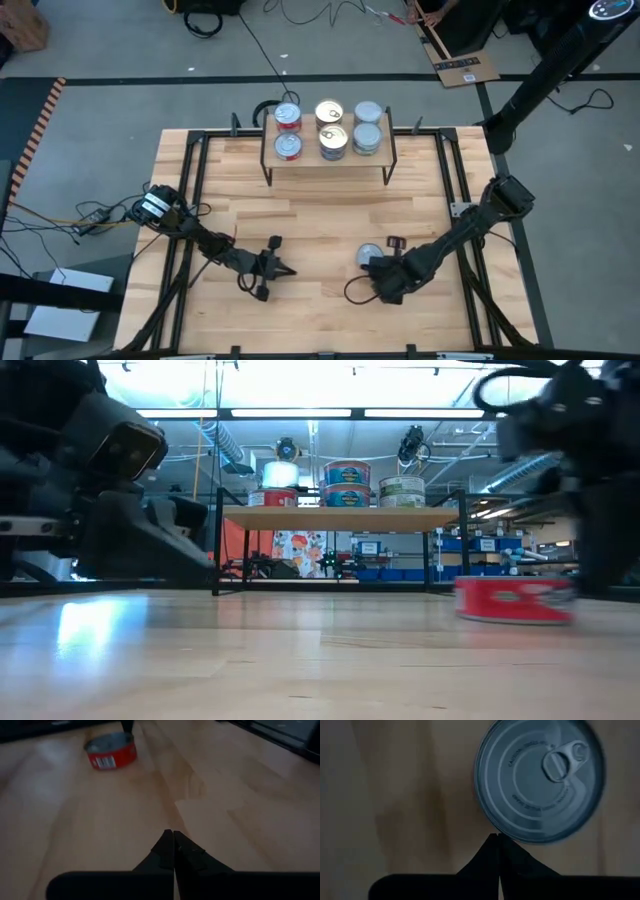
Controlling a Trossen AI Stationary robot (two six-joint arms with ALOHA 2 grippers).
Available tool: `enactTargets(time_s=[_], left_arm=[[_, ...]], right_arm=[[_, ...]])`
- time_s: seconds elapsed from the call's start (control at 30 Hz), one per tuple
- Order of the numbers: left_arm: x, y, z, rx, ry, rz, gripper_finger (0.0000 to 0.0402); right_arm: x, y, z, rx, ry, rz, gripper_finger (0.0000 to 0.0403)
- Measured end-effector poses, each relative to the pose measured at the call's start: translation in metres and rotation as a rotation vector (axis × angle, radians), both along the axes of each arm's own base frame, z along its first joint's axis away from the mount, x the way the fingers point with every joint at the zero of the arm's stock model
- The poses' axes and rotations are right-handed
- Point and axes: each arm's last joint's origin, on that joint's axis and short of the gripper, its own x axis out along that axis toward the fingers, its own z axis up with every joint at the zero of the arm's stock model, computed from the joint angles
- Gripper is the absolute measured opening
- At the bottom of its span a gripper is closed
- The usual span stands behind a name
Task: Stack canned seafood by type on shelf
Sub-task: Stack the red tuna can on top of the red tuna can on the shelf
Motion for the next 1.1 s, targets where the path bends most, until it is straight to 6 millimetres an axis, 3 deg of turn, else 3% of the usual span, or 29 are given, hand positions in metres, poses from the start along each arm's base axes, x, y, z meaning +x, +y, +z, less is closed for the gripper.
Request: enactTargets(time_s=[0.3,0.4,0.57,0.87,1.1], left_arm=[[0.017,-0.002,0.011,-0.011,-0.066,0.108,0.0001],[0.025,-0.002,0.014,-0.04,-0.052,0.134,0.0001],[0.038,-0.002,0.014,-0.022,0.016,0.167,0.0001],[0.042,0.0,0.014,0.018,0.023,0.251,0.0001],[0.04,0.001,0.011,0.041,0.059,0.251,0.0001]], right_arm=[[0.023,-0.017,0.008,-0.035,-0.074,0.054,0.0005],[0.02,-0.02,0.019,-0.075,0.0,0.027,0.0005],[0.017,-0.031,0.018,-0.132,0.037,-0.048,0.0005],[0.04,-0.049,0.007,-0.09,-0.132,-0.016,0.0005],[0.06,-0.043,0.022,-0.087,-0.27,0.132,0.0014]])
